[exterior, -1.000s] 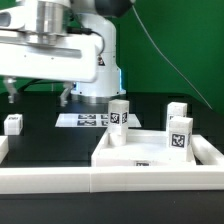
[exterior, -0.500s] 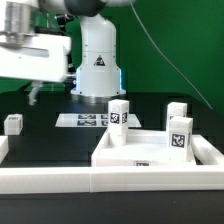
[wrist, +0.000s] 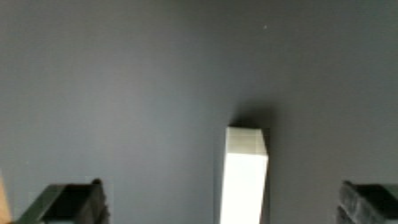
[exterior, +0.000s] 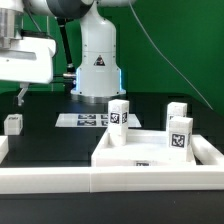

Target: Assemble square table

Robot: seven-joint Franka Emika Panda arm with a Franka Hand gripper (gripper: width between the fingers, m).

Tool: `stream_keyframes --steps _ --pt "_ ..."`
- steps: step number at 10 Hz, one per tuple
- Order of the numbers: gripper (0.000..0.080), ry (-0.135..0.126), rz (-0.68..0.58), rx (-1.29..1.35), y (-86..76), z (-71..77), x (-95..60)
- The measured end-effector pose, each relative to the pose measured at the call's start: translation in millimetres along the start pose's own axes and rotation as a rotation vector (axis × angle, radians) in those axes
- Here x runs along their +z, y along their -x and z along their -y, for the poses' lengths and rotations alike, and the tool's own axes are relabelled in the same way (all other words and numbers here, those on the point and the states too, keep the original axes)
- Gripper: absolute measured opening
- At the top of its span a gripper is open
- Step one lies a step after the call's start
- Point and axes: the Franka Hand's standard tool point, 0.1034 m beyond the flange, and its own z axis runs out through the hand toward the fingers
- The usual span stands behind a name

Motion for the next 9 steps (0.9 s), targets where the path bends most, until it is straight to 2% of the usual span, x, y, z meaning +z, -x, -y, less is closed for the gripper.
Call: stream_keyframes --steps 3,5,9 --pt "0.0649 -0.012 0.023 -0.036 11.9 6.9 3.9" --pt "0.0649 -0.029 0.044 -0.087 13.1 13.0 9.2" --pt "0.0649 -0.033 0.05 -0.106 15.8 13.0 12.0"
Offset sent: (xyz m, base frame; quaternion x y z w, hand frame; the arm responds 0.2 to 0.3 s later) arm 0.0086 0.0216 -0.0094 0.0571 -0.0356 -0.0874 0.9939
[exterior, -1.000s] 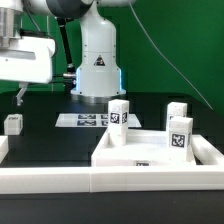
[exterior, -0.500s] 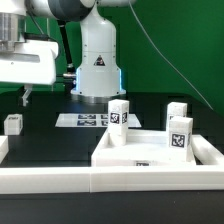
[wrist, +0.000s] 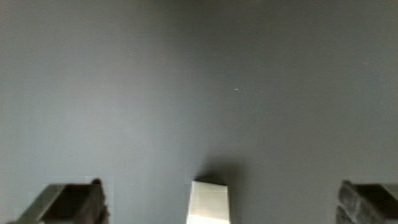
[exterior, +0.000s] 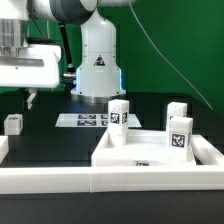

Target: Assemble square table

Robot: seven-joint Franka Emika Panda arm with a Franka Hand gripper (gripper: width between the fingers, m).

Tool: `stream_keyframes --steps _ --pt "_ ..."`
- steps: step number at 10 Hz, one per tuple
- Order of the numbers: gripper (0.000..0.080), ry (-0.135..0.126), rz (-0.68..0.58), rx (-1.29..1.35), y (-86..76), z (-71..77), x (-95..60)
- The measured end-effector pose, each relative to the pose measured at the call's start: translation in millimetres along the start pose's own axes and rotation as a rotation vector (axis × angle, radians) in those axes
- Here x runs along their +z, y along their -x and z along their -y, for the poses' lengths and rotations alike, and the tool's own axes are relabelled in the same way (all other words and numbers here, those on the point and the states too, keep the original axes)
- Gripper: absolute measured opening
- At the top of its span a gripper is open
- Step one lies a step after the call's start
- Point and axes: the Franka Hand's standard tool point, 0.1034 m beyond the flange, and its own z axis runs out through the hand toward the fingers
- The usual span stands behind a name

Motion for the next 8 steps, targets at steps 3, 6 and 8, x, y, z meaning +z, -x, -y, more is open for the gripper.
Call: stream_keyframes --steps 3,6,8 --pt "0.0649 -0.003 0.012 0.001 13.0 2.3 5.5" --pt "0.0649 -0.02 0.039 -0.025 41.9 3.9 13.5" --pt "0.0649 -0.028 0.053 -0.025 54.1 4.2 17.8"
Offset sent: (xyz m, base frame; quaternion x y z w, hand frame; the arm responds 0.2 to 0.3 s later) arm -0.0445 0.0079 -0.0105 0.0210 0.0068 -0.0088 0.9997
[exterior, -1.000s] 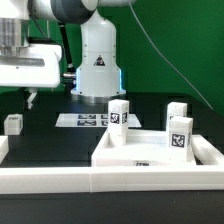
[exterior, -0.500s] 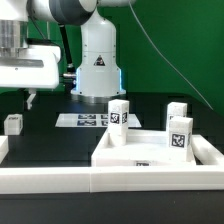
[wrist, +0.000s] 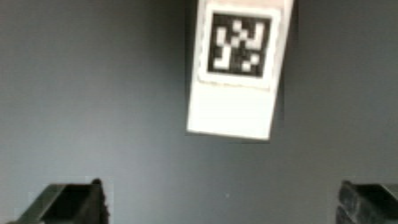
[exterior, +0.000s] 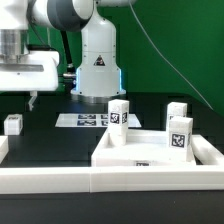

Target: Assemble square table

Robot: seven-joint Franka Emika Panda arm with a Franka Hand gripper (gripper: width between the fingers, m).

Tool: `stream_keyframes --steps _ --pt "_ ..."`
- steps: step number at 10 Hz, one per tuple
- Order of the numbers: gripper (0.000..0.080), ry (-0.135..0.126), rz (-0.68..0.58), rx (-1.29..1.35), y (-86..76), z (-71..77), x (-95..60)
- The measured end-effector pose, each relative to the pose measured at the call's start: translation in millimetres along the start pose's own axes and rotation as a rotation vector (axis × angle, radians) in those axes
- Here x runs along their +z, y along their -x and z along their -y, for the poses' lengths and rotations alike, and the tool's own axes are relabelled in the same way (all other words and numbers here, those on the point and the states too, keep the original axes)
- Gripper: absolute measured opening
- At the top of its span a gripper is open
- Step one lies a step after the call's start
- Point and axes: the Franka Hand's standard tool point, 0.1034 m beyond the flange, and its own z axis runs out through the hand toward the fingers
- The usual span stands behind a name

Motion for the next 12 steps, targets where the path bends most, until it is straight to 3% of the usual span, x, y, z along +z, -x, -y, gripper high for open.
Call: stream_keyframes --steps 5,7,9,12 --pt "0.0649 -0.012 0.017 0.006 3.0 -0.6 2.9" --pt "0.0649 -0.061 0.119 0.026 0.1 11.1 7.6" --pt "0.0649 -0.092 0.204 0.021 -5.6 15.7 14.0" --pt "0.0649 -0.108 0.351 -0.014 -9.0 13.8 20.1"
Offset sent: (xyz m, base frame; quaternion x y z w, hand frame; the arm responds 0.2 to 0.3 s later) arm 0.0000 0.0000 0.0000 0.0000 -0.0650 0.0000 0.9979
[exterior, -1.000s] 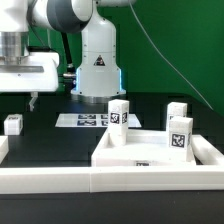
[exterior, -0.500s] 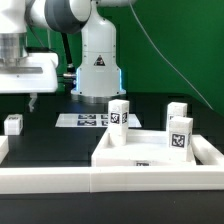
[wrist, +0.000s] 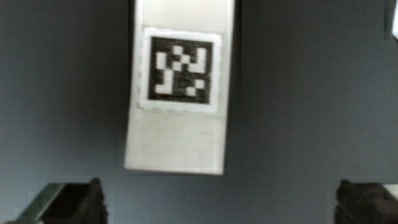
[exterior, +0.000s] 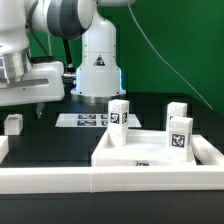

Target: Assemble square table

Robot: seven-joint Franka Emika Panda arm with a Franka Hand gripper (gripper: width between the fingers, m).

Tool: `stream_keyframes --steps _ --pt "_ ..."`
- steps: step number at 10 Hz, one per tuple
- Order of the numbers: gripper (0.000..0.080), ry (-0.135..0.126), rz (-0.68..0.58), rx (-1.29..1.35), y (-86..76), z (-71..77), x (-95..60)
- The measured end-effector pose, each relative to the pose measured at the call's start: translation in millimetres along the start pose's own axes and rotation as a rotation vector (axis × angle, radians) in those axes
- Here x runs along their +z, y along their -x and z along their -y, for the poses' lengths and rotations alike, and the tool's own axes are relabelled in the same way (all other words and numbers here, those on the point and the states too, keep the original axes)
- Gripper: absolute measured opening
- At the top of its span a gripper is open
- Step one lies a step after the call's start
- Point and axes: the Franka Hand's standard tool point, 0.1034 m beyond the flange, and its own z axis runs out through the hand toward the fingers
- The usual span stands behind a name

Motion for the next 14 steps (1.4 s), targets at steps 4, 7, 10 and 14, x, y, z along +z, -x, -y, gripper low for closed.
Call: stream_keyframes --steps 4,7,10,14 --pt "0.0649 -0.015 0.086 -0.006 -4.7 2.8 4.2" --pt "0.0649 -0.007 0.088 0.04 -0.3 -1.7 8.1" --pt "0.0649 -0.007 0.089 0.039 -0.4 -1.2 8.8" --pt "0.0649 0.007 0.09 0.056 2.6 -6.7 11.2"
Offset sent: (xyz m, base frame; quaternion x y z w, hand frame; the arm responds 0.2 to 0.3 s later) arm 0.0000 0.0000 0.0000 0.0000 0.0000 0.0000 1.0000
